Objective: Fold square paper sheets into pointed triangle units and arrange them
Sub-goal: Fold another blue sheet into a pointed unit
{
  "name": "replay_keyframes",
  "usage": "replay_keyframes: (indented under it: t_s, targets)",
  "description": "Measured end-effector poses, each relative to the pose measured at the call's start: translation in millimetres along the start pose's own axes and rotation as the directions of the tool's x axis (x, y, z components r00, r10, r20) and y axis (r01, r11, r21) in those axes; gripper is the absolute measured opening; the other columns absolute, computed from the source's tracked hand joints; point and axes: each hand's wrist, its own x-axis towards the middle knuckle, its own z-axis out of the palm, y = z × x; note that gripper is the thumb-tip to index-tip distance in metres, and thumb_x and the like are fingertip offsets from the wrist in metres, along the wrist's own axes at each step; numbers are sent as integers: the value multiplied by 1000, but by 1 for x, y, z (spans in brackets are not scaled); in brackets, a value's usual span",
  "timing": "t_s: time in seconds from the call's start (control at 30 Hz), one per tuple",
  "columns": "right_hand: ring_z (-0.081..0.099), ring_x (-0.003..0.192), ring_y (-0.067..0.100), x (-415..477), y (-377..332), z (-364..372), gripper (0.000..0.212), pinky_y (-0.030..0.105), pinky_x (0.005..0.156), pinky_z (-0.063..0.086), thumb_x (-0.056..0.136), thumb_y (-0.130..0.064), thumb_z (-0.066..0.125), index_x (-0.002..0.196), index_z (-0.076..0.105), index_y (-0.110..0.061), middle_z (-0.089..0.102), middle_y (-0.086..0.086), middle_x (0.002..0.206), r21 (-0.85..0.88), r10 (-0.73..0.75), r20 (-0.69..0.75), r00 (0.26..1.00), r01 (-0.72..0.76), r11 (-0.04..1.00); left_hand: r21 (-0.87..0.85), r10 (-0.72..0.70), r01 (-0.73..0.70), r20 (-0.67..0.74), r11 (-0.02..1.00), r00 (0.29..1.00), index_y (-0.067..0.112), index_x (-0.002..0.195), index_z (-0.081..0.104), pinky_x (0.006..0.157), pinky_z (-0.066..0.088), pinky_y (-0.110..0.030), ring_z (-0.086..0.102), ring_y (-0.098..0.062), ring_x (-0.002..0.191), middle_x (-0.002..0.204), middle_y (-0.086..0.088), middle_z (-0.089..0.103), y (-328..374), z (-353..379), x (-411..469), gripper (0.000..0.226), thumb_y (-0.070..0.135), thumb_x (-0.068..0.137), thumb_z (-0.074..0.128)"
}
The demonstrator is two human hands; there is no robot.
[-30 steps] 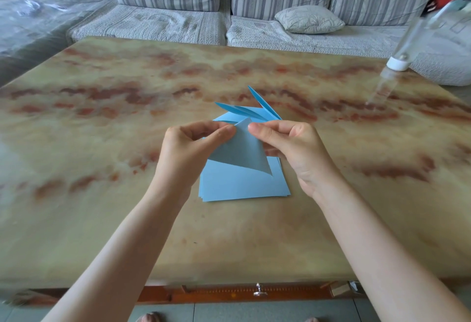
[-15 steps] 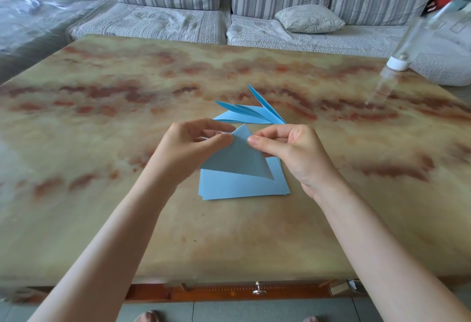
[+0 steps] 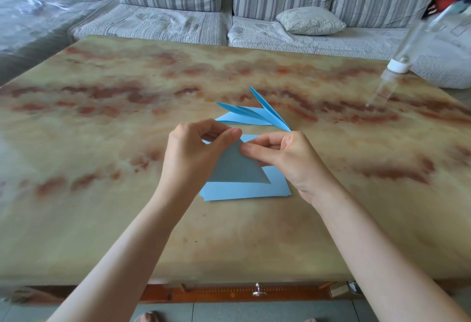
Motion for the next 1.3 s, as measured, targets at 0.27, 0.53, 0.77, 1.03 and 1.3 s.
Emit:
replay_keyframes:
  t_s: [0.27, 0.53, 0.77, 1.03, 1.3]
  targets:
    - [64, 71, 12, -4, 10, -6, 11, 23, 74, 50, 78, -18, 77, 76, 74, -7, 73, 4, 75, -111, 0, -11, 1000, -2, 994, 22, -33, 34, -50, 999, 998, 35, 67, 65, 54, 37, -6, 53, 10, 58, 63, 19, 63, -2, -1, 1, 16, 33, 81, 72]
    - [58, 61, 9, -6, 11, -7, 20, 22, 67, 45, 78, -25, 77, 68, 71, -8, 68, -3, 63, -166, -2, -36, 999, -4, 986, 8, -45, 45, -64, 999, 997, 34, 67, 66, 55, 36, -5, 54, 11, 59, 62, 20, 62, -1, 0, -1, 16, 31, 81, 72]
    - [40, 61, 19, -7, 10, -3, 41, 32, 63, 35, 82, -39, 72, 64, 65, -3, 71, -3, 61, -299, -41, -20, 999, 33, 954, 17, -52, 54, -78, 998, 996, 34, 68, 66, 53, 36, -5, 53, 10, 59, 64, 20, 62, -4, 0, 2, 15, 33, 81, 72]
    - [29, 45, 7, -10, 14, -5, 43, 17, 47, 25, 78, -45, 71, 60, 63, -7, 69, -4, 56, -385, -79, -41, 996, 57, 921, 25, -71, 73, -67, 997, 995, 35, 67, 65, 52, 37, -6, 53, 9, 58, 64, 18, 63, -5, 0, 2, 16, 35, 81, 72]
    - [62, 59, 5, -8, 14, -7, 24, 28, 71, 49, 79, -26, 75, 80, 70, -2, 73, 2, 66, -252, 10, 32, 999, -1, 968, 32, -83, 85, -82, 996, 993, 31, 70, 68, 52, 37, -7, 54, 9, 59, 66, 17, 63, -8, -3, 4, 12, 34, 81, 72]
